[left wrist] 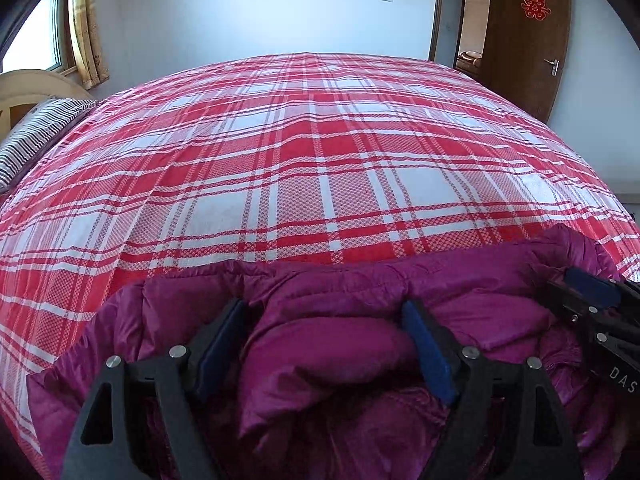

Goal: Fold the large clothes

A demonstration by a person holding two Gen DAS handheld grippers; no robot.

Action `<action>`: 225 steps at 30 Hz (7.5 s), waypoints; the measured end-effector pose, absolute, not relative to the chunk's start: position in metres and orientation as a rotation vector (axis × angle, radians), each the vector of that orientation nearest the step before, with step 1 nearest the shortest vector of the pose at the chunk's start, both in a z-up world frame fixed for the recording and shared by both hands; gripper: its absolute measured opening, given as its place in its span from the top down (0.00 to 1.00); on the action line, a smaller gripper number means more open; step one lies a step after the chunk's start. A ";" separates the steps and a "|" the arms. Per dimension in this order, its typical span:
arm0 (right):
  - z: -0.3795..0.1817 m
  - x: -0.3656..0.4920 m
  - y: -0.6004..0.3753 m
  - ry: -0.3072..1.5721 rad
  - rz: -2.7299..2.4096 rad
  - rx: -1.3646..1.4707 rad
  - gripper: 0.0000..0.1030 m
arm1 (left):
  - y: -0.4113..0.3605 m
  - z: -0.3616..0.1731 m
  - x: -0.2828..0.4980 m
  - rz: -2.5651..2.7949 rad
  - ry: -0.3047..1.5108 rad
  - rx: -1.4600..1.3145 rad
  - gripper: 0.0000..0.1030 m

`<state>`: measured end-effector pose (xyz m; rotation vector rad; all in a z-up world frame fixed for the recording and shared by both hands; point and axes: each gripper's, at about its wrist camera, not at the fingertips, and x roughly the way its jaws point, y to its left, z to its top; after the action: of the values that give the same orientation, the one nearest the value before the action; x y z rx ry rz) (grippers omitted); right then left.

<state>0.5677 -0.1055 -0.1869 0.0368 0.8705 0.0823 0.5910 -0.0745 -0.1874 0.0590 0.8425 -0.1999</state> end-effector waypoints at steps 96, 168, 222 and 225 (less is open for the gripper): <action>-0.159 0.247 -0.240 0.873 0.076 0.266 0.08 | 0.071 -0.156 0.225 -0.258 0.789 0.009 0.01; -0.044 0.132 -0.286 0.622 0.554 0.679 0.92 | 0.164 -0.048 0.188 -0.666 0.753 -0.595 0.98; -0.158 0.388 -0.131 0.771 0.165 0.109 0.20 | -0.013 -0.147 0.384 -0.131 0.728 0.116 0.21; -0.161 0.396 -0.143 0.777 0.141 0.161 0.20 | -0.010 -0.149 0.392 -0.128 0.749 0.081 0.21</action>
<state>0.3965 -0.1435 -0.1608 0.1606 0.7770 0.1407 0.3919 -0.0097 -0.1491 0.0812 0.7491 -0.1275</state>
